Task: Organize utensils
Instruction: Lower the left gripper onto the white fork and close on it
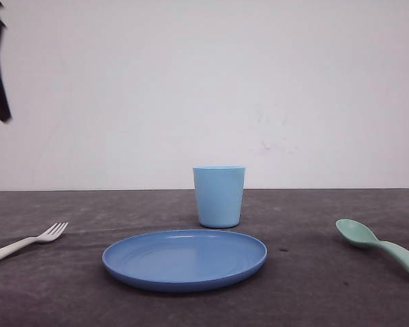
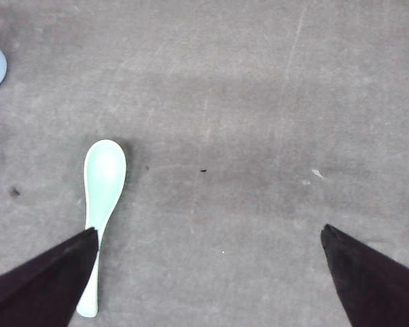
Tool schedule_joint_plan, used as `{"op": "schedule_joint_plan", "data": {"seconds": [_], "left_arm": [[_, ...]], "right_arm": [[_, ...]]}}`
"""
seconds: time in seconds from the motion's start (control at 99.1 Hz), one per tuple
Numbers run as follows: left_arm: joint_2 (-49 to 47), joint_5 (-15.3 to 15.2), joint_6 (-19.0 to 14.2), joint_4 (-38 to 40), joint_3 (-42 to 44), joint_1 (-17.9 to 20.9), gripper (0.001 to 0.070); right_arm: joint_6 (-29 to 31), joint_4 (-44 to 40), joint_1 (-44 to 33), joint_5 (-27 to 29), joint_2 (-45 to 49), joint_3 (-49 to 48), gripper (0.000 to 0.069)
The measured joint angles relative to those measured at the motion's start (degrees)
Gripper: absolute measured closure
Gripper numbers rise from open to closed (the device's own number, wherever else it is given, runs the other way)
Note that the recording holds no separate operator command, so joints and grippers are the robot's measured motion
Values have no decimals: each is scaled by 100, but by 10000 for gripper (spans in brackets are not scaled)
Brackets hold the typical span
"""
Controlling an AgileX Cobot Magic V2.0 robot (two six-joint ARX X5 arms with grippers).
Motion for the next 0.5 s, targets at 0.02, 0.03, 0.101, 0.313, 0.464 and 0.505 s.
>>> {"op": "schedule_joint_plan", "data": {"seconds": [0.02,0.03,0.101,0.313,0.464,0.505], "left_arm": [[90,0,-2,37,0,-35,233],[133,-2,-2,57,0,-50,234],[466,-2,-17,192,0,-153,234],[1456,-9,-81,560,0,-356,234],[2017,-24,-90,822,0,-424,234],[2135,-44,-90,870,0,-444,234]], "right_arm": [[0,0,0,0,0,0,31],[0,0,0,2,0,0,31],[0,0,0,0,0,0,31],[0,2,0,2,0,0,31],[0,0,0,0,0,0,31],[0,-2,0,2,0,0,31]]}}
